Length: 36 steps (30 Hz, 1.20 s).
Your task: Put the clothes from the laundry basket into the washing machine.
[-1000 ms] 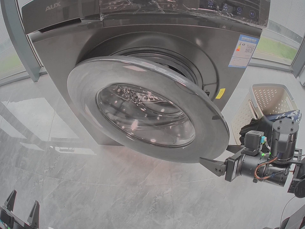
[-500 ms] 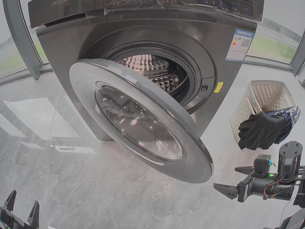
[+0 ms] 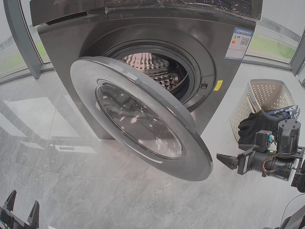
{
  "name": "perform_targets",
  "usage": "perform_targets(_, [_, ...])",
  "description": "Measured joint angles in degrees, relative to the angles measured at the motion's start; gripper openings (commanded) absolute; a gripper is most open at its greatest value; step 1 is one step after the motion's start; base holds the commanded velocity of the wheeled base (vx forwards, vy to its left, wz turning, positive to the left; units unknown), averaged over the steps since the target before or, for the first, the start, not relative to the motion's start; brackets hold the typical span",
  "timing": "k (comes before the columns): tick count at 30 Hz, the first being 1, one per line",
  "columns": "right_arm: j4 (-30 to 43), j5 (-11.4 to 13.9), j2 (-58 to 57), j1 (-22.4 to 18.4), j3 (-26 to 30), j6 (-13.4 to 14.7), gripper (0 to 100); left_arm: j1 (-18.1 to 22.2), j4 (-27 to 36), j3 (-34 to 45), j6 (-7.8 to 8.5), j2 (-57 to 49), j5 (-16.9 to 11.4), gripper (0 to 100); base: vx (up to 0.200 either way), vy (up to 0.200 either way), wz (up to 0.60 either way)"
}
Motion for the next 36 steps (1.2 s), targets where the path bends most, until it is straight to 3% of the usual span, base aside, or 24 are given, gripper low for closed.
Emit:
perform_targets(5, [-0.11,0.00,3.61,1.95,-3.63,0.20,100,0.00,0.02,0.00,0.00,0.00,0.02,100,0.000,0.000,0.00])
perform_targets(12, [-0.02,-0.23,4.27,5.56,-2.60,0.37,100,0.02,0.02,0.00,-0.02,0.00,0.02,100,0.000,0.000,0.00])
perform_targets(25, [-1.28,-0.37,7.35,4.77,-6.34,0.88,100,0.02,0.02,0.00,-0.02,0.00,0.00,100,-0.046,0.000,0.00])
perform_targets(36, [-5.86,-0.22,12.59,12.68,-6.95,2.61,100,-0.02,0.05,0.00,0.00,0.00,0.00,100,0.000,0.000,0.00])
